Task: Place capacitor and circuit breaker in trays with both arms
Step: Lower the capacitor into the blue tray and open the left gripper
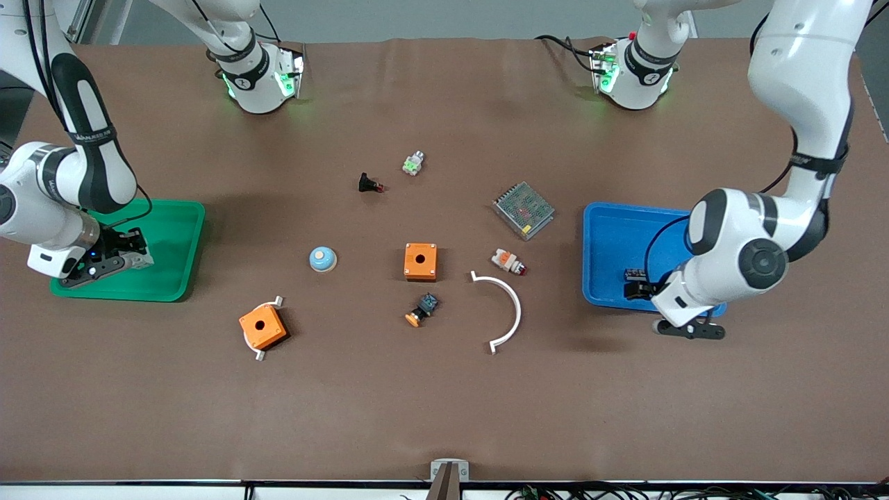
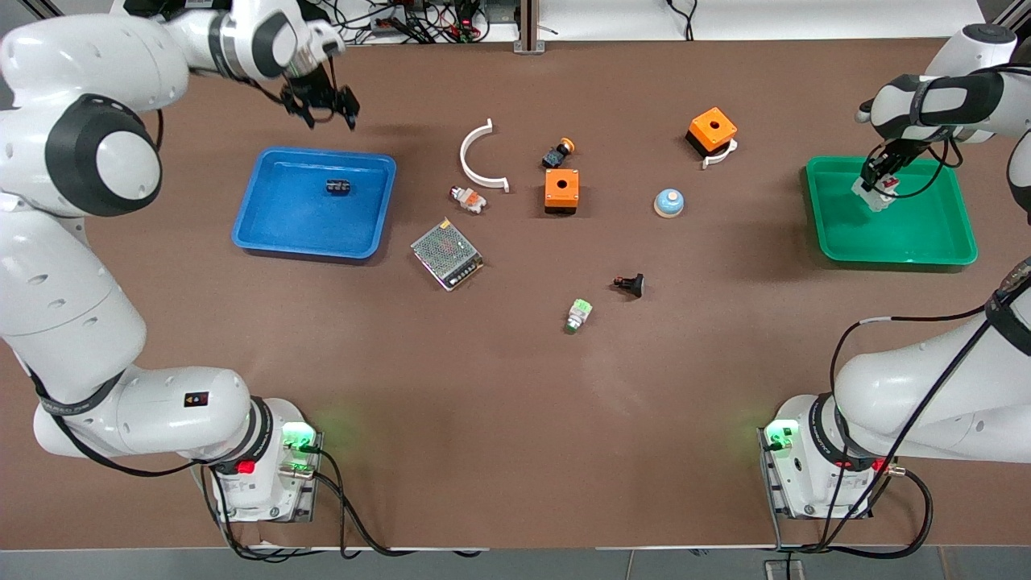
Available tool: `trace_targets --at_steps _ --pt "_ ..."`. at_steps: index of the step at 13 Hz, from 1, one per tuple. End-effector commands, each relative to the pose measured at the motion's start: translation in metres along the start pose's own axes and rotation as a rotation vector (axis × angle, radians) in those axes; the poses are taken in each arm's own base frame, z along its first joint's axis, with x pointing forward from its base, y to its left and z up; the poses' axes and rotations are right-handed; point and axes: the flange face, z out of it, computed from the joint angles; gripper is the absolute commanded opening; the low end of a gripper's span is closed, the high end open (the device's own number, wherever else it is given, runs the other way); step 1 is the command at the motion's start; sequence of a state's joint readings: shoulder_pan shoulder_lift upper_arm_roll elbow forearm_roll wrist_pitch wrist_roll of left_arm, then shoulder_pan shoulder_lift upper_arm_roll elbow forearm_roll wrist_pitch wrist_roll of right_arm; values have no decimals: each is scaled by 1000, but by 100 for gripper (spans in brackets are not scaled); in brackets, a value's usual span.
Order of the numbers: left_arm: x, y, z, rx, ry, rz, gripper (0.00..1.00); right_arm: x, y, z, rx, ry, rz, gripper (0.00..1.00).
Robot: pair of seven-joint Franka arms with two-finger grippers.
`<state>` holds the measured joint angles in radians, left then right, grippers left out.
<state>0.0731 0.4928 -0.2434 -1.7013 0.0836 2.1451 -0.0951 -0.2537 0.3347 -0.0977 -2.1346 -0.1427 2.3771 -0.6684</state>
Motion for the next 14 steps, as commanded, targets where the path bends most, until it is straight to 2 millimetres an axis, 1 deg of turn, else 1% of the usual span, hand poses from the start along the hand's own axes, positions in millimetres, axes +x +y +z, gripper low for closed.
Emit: trace_targets --at_steps 1,3,4,5,6,7,8,9,10,11,12,13,14 --pt "6 -2 -75 28 40 -42 100 -3 0 4 -6 -5 -31 18" --pt "13 -10 -115 33 40 -59 100 -3 -1 12 3 -15 -33 19" --pt "13 -14 -130 37 33 -68 100 -3 -2 13 5 -16 -36 19" --pt "12 -20 -140 46 21 -78 100 -4 -1 14 6 -17 -38 21" --pt "10 -31 -154 55 26 -96 100 -3 -2 17 9 -20 -39 38" --pt "9 -44 -163 52 40 -116 100 -2 -2 17 12 -18 -36 83" --pt "7 -54 -168 55 46 -130 100 -1 -2 16 12 -17 -34 100" --pt "5 -53 -179 59 63 -131 100 0 -2 13 13 -17 -35 100" --pt "1 -56 -190 70 77 -134 100 2 -2 7 8 -10 -33 100" --pt "-3 -57 -203 72 95 -132 100 5 -6 -5 7 0 -33 100" --pt "-6 -61 -213 76 108 -128 100 8 -10 -29 22 14 -22 100" --pt "-15 -73 -231 79 132 -142 100 14 -15 -54 59 27 -5 100" --pt "-21 -82 -246 75 153 -157 100 15 -19 -81 117 51 41 100"
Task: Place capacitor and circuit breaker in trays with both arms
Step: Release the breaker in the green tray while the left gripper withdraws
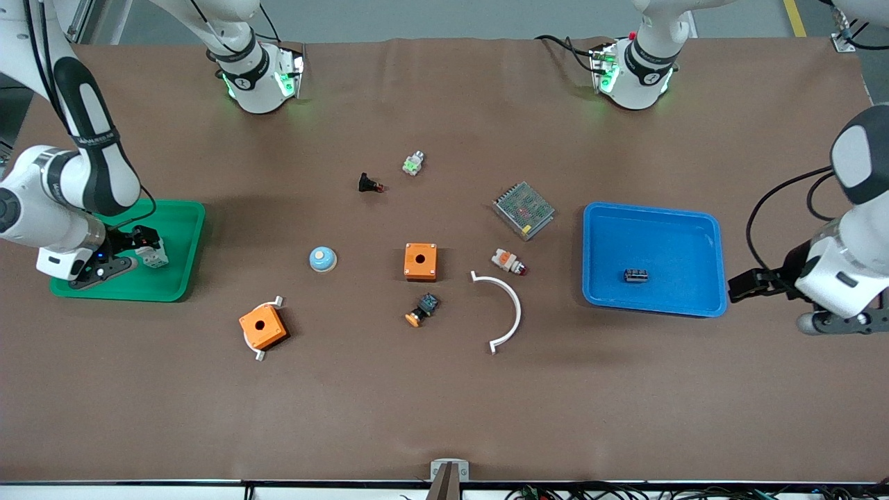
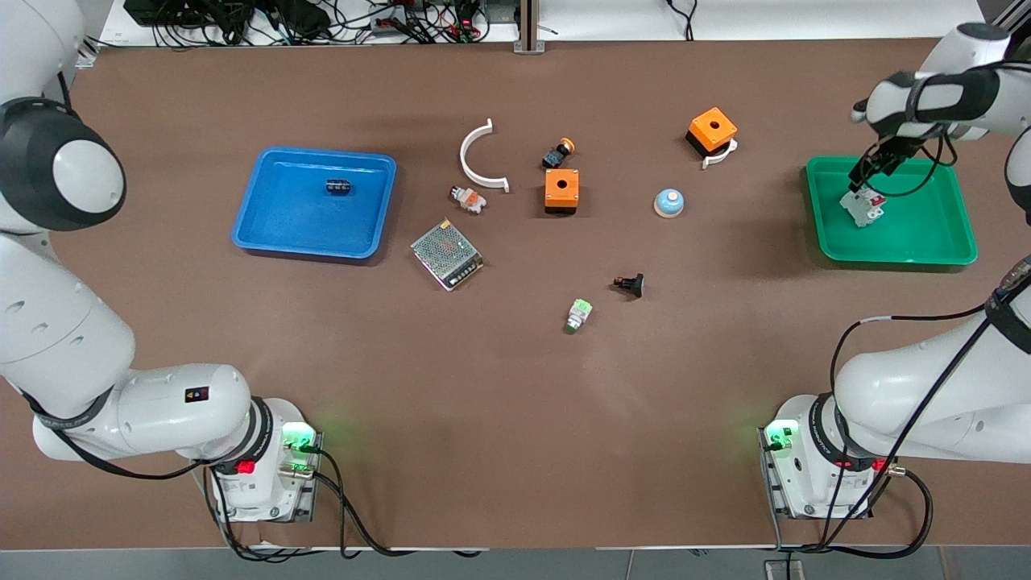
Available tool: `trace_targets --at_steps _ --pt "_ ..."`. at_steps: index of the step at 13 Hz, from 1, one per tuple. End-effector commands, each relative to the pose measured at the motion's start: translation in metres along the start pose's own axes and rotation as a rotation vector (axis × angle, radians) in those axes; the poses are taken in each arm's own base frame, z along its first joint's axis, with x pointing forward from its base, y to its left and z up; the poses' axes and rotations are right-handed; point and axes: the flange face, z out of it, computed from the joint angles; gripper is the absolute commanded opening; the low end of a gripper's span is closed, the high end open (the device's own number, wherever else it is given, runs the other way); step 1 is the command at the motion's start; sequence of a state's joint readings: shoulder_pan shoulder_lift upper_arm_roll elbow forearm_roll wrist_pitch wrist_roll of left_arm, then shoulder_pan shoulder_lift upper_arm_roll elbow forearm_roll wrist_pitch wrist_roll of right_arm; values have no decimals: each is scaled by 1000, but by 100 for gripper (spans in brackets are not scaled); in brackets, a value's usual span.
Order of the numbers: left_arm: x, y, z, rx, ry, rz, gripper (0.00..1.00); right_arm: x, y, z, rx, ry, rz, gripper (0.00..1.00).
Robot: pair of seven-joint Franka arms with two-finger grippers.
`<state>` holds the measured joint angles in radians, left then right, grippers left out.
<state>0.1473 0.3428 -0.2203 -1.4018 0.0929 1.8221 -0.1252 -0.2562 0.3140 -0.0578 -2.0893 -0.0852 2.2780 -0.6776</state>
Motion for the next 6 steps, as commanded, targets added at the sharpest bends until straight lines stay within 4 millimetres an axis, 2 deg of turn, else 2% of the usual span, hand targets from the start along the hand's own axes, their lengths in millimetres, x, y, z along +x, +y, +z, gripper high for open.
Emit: trace_targets --at_steps 1,2,4,6 --pt "-15 -41 -45 4 36 -36 100 8 -24 -90 96 91 63 100" --pt "-25 -39 -60 -24 32 5 100 17 -40 -122 101 101 127 100" --pt "-48 -61 -76 -30 9 45 100 40 -74 -179 127 52 271 100" --pt "-85 -59 -95 -62 17 30 100 57 -109 -225 132 21 367 100"
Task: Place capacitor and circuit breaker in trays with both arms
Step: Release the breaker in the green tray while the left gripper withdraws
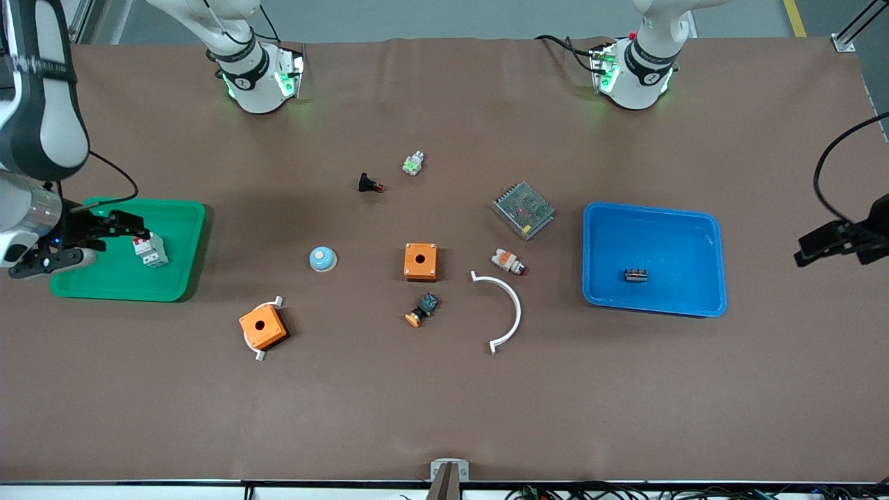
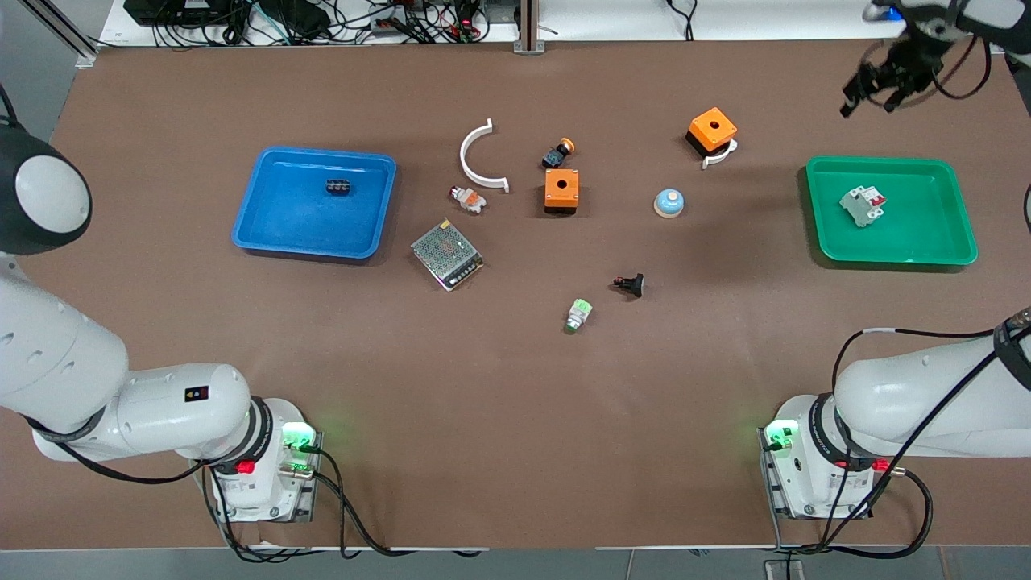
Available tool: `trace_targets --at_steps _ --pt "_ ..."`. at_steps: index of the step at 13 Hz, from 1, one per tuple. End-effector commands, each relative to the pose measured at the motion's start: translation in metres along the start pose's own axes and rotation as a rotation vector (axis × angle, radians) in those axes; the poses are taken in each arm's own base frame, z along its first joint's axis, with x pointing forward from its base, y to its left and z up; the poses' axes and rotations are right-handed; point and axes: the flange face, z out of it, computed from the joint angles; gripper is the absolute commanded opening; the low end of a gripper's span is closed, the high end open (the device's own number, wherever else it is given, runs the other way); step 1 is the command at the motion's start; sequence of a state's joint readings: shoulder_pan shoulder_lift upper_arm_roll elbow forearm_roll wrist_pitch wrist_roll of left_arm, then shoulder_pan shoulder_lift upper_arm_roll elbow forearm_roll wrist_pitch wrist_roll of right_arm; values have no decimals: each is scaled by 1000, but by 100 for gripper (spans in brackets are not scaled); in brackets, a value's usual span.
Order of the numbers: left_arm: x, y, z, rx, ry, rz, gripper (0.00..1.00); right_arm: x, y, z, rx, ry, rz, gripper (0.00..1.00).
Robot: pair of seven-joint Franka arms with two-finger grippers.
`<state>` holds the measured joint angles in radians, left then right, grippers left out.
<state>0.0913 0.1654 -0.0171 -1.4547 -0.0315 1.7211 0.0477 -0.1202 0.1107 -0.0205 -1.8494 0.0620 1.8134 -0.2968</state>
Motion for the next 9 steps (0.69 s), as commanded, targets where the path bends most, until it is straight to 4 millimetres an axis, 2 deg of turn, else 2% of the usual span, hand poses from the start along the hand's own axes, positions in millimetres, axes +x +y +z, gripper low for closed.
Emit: trace_targets --at_steps 1,2,3,4,6,7,9 --pt "-58 10 -25 -28 10 14 100 10 -58 -48 10 -16 114 100" --pt "-70 12 -32 -29 18 13 100 10 -84 -65 1 -10 126 100" --pt "-73 18 -37 -30 22 18 100 10 -106 -80 -7 -10 137 100" --pt "-73 23 -38 -28 21 28 100 8 -116 -93 -10 -14 141 100" --pt "-69 23 -40 43 15 43 100 1 -123 -119 -12 -3 134 100" --pt "-61 29 -45 68 30 48 100 -8 -125 -137 -13 26 132 100" --pt "-42 33 -60 62 74 7 100 -23 -121 -160 -14 70 142 100"
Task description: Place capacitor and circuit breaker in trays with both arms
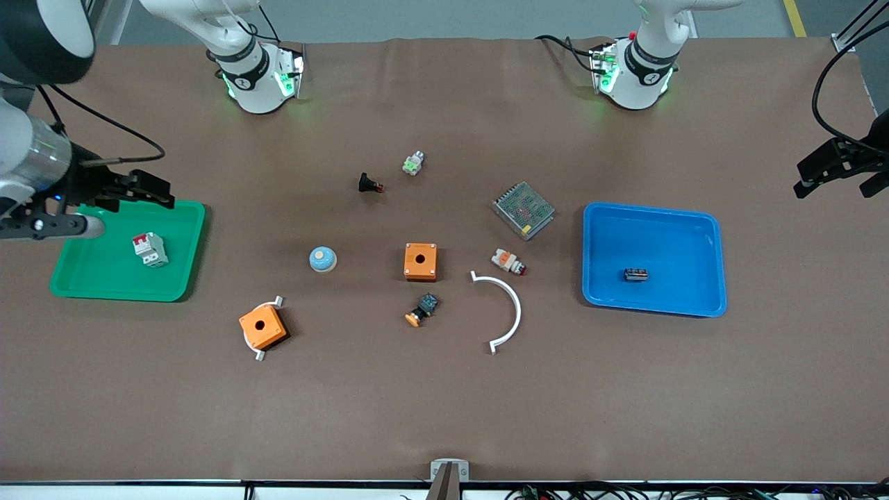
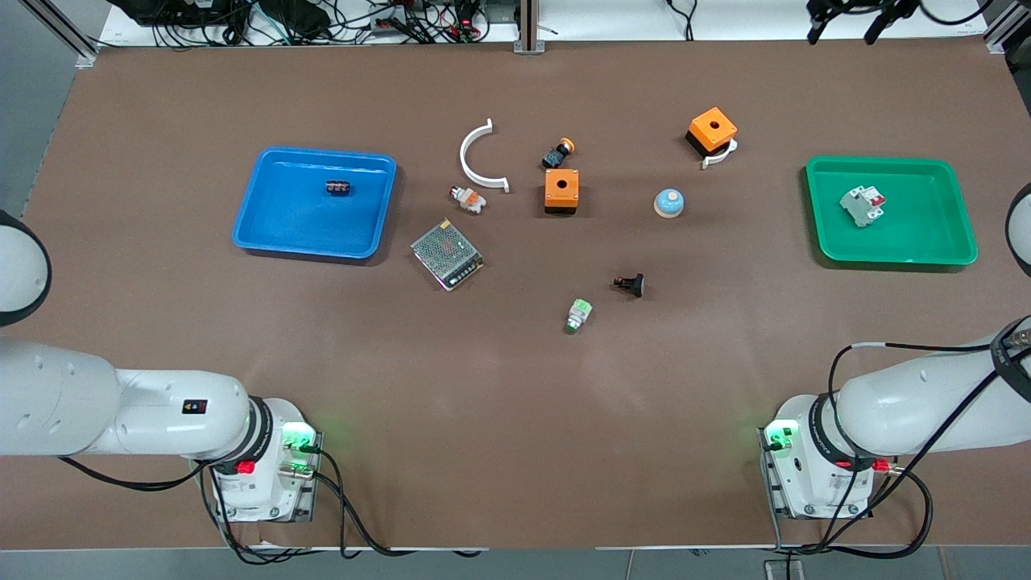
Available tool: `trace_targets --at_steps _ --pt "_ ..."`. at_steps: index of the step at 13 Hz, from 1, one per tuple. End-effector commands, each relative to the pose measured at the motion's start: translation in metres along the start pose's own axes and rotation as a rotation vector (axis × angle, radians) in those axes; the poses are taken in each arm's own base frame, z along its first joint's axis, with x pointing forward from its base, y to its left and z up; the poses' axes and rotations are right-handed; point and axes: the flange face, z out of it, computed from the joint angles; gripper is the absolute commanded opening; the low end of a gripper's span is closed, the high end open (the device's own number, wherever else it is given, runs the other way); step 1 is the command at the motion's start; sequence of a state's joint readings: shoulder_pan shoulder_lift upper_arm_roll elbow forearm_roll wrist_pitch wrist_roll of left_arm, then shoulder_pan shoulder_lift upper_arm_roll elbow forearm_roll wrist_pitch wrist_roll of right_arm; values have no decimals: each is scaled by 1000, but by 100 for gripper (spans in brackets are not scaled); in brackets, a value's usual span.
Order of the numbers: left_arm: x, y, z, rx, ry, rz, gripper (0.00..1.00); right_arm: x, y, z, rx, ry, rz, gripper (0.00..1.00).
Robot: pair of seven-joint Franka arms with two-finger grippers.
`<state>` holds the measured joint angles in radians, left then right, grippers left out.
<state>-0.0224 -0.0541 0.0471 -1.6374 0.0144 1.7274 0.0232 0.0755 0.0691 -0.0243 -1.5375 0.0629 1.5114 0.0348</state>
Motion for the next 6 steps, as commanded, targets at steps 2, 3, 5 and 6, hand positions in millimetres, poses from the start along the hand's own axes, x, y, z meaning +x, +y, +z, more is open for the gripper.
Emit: trace_targets --at_steps 2,3,5,6 --pt "26 12 -13 19 36 -24 100 -23 26 -38 16 62 57 100" --pt "26 18 -14 16 39 -12 100 -33 34 -52 19 91 69 100" --pt "24 31 -13 9 27 8 100 -48 41 -64 14 113 71 100" --pt "21 43 -12 6 5 26 100 -52 42 -65 7 115 72 100"
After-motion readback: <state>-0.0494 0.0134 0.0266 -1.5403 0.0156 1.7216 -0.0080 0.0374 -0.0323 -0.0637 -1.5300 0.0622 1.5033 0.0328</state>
